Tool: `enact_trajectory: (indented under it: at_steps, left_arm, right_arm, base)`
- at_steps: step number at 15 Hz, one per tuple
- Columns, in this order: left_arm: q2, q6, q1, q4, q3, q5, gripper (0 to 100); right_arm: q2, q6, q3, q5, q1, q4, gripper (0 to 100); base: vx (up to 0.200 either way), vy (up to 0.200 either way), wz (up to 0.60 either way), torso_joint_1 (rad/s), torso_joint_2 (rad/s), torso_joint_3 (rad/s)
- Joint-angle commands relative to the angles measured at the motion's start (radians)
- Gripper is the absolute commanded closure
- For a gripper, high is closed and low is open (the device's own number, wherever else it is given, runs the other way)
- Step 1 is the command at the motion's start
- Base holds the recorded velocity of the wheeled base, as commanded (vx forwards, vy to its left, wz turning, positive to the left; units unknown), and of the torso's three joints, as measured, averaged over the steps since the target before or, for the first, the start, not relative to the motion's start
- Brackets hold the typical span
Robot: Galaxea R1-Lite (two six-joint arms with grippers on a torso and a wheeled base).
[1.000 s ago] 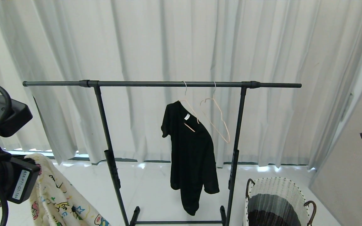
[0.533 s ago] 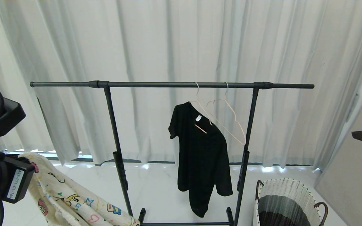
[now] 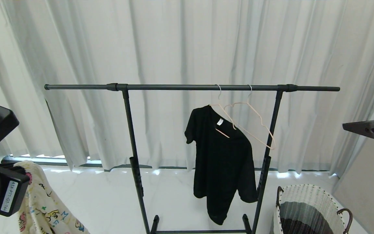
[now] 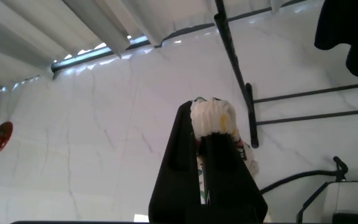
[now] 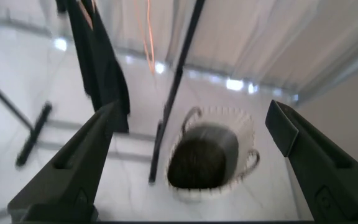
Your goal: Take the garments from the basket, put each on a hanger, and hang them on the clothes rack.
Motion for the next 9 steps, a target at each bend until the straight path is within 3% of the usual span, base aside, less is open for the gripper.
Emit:
enact_trajectory:
  at_steps: [1, 4, 7, 9]
  left_arm:
    - [-0.001, -0.001, -0.003, 0.000, -0.001, 0.000, 100]
    - [-0.003, -0.001, -0.037, 0.000, -0.001, 0.000, 100]
    - [-0.001, -0.001, -0.058, 0.000, -0.005, 0.000, 100]
    - [-0.001, -0.001, -0.058, -0.001, -0.006, 0.000, 100]
  right_arm:
    - [0.048, -0.003, 0.020, 0.013, -0.019, -0.067, 0]
    - [0.074, -0.006, 0.078, 0.022, -0.027, -0.169, 0]
    - [0.086, -0.012, 0.098, 0.160, -0.042, -0.199, 0]
    - [0.112, -0.053, 0.100, 0.169, -0.056, -0.201, 0]
  base:
    - [0.200, 0.000, 0.00, 0.002, 0.01, 0.002]
    - [0.200, 0.000, 0.00, -0.010, 0.00, 0.004]
    - [0.200, 0.000, 0.00, 0.010, 0.00, 0.001]
    - [0.200, 0.000, 0.00, 0.005, 0.00, 0.000]
